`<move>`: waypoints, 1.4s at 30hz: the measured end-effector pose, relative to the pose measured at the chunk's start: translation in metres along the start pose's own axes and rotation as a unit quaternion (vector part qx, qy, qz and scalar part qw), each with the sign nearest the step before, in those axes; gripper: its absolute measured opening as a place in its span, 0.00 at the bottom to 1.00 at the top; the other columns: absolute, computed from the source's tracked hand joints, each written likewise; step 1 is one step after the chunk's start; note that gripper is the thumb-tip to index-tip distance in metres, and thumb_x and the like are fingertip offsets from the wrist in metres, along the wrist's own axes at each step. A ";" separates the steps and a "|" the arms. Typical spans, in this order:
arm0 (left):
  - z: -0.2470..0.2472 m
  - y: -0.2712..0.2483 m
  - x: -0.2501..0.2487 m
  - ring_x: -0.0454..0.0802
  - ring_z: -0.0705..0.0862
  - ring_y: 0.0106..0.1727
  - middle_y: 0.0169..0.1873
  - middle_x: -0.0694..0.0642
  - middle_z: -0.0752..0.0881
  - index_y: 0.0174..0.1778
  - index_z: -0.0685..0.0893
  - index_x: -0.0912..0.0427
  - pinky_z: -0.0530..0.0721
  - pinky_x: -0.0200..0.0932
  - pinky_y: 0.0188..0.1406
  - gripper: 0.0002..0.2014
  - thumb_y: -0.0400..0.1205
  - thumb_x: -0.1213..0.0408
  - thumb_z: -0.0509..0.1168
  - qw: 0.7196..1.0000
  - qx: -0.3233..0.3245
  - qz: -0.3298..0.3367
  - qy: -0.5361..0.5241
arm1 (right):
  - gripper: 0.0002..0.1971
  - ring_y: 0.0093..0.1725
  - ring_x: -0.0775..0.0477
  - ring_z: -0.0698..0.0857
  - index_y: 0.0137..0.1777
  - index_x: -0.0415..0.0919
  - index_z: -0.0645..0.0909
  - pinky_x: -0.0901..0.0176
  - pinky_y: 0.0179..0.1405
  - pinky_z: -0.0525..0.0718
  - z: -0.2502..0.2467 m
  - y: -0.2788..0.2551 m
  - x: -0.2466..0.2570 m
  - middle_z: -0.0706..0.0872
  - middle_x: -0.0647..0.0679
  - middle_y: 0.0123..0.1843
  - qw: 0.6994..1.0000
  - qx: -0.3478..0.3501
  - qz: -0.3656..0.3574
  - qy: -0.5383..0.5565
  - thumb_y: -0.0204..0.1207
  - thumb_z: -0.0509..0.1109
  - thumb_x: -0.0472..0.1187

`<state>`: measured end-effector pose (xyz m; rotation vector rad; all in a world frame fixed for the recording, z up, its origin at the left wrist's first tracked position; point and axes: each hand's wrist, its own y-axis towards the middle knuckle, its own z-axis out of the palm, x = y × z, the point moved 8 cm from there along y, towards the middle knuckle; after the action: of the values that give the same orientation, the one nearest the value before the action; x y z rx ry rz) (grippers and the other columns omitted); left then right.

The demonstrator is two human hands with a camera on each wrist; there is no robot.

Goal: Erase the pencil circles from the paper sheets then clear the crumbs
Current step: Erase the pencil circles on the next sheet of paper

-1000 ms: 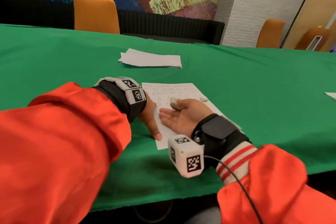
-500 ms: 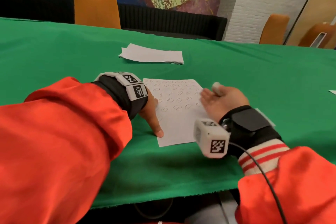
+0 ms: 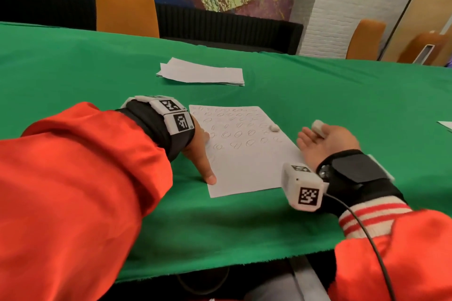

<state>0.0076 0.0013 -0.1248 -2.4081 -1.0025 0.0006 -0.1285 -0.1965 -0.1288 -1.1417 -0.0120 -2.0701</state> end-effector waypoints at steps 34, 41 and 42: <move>-0.005 -0.005 -0.002 0.46 0.47 0.84 0.84 0.50 0.44 0.84 0.42 0.56 0.47 0.43 0.79 0.49 0.78 0.38 0.62 0.997 -0.022 0.050 -0.054 | 0.10 0.46 0.52 0.77 0.56 0.50 0.83 0.63 0.44 0.74 0.150 -0.063 -0.061 0.84 0.53 0.52 0.288 0.311 -0.280 -0.862 0.79 0.64 0.42; -0.003 -0.001 -0.004 0.48 0.56 0.81 0.82 0.51 0.54 0.84 0.50 0.51 0.54 0.41 0.75 0.44 0.78 0.41 0.65 0.992 -0.002 0.085 -0.088 | 0.12 0.54 0.46 0.79 0.58 0.48 0.82 0.62 0.45 0.71 0.153 -0.064 -0.091 0.84 0.49 0.57 0.181 0.344 -0.287 -0.875 0.80 0.59 0.39; -0.002 0.001 -0.002 0.48 0.54 0.82 0.83 0.51 0.51 0.84 0.48 0.51 0.53 0.41 0.76 0.45 0.78 0.41 0.65 0.993 -0.002 0.083 -0.085 | 0.12 0.55 0.45 0.79 0.57 0.47 0.81 0.61 0.46 0.71 0.152 -0.065 -0.094 0.84 0.48 0.57 0.177 0.350 -0.288 -0.874 0.80 0.58 0.39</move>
<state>0.0070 -0.0017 -0.1240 -2.5206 -0.8727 0.2683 -0.0300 -0.0406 -0.0845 -2.0684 -2.3593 0.4429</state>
